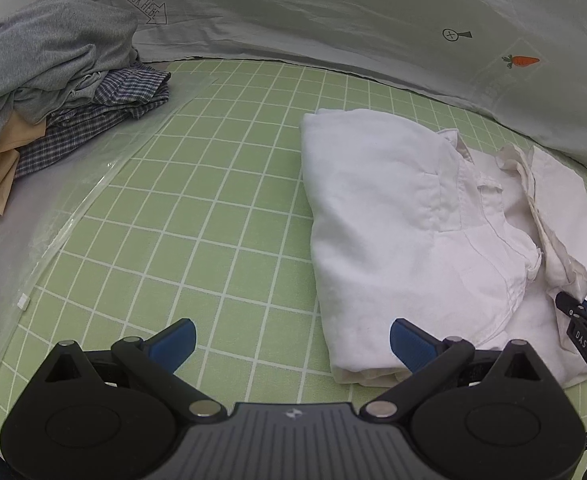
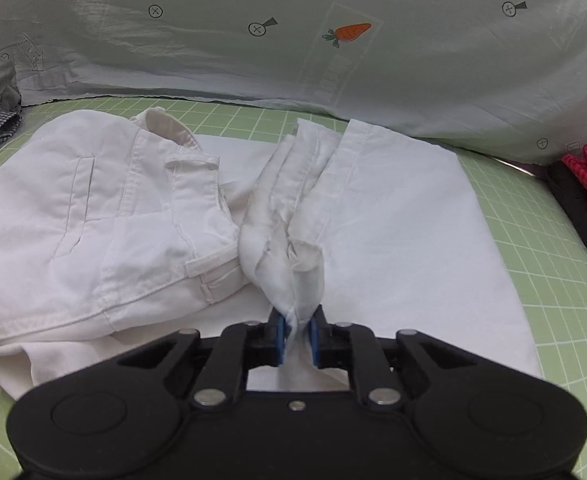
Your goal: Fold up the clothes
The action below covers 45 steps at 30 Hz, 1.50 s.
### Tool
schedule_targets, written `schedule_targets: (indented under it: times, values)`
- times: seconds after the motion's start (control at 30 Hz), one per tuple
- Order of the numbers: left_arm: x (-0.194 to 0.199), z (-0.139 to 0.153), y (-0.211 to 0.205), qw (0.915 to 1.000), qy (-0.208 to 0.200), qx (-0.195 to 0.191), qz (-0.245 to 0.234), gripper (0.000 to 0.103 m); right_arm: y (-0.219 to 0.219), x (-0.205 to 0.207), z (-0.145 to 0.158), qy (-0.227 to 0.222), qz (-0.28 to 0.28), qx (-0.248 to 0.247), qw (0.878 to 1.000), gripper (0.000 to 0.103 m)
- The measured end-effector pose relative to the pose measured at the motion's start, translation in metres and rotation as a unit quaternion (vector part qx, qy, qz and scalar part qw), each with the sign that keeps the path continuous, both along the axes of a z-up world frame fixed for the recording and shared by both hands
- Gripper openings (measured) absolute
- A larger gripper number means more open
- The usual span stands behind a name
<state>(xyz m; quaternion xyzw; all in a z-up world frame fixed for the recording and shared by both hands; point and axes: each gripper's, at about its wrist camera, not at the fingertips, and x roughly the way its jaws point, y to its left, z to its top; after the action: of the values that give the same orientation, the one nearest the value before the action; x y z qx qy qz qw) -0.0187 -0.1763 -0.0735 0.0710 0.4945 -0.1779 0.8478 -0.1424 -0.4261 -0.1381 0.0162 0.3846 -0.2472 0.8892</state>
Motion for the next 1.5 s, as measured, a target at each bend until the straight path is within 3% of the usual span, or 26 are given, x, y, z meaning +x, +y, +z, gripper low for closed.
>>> schedule_targets:
  times: [0.17,0.23,0.4,0.47,0.67,0.7,0.73,1.07,1.4,1.5]
  values:
    - [-0.012,0.002,0.007,1.0000,0.000,0.002,-0.002,0.102,0.013,-0.032,0.034,-0.012,0.019,-0.060,0.998,0.009]
    - [-0.014,0.001,0.010,1.0000,0.006,0.000,0.004,0.102,0.019,-0.043,0.041,-0.012,0.024,-0.062,0.998,0.009]
    - [-0.017,-0.002,0.012,0.9997,0.017,-0.005,0.015,0.102,0.023,-0.041,-0.005,0.050,0.014,-0.009,0.999,0.013]
    - [-0.018,0.000,0.011,0.9998,0.015,-0.007,0.015,0.102,0.024,-0.044,-0.002,0.052,0.014,-0.001,0.999,0.016]
    - [-0.011,0.006,0.001,0.9992,0.021,-0.015,0.031,0.102,0.011,-0.066,0.045,-0.017,-0.007,0.038,0.999,0.076]
    - [-0.009,0.006,-0.002,0.9991,0.021,-0.016,0.032,0.102,0.009,-0.070,0.052,-0.029,-0.012,0.039,0.999,0.089]
    - [-0.007,0.006,-0.005,0.9991,0.022,-0.017,0.033,0.102,0.007,-0.071,0.056,-0.035,-0.019,0.035,0.999,0.092]
    - [0.032,-0.010,-0.036,0.9983,0.035,-0.022,0.042,0.102,-0.046,-0.052,0.051,-0.028,-0.089,0.038,0.995,0.094]
    - [0.093,-0.046,-0.067,0.9943,0.092,-0.026,0.047,0.102,-0.097,-0.005,0.033,-0.010,-0.159,0.087,0.983,0.094]
    - [0.098,-0.057,-0.069,0.9925,0.108,-0.031,0.047,0.101,-0.092,-0.003,0.027,0.010,-0.156,0.066,0.986,0.094]
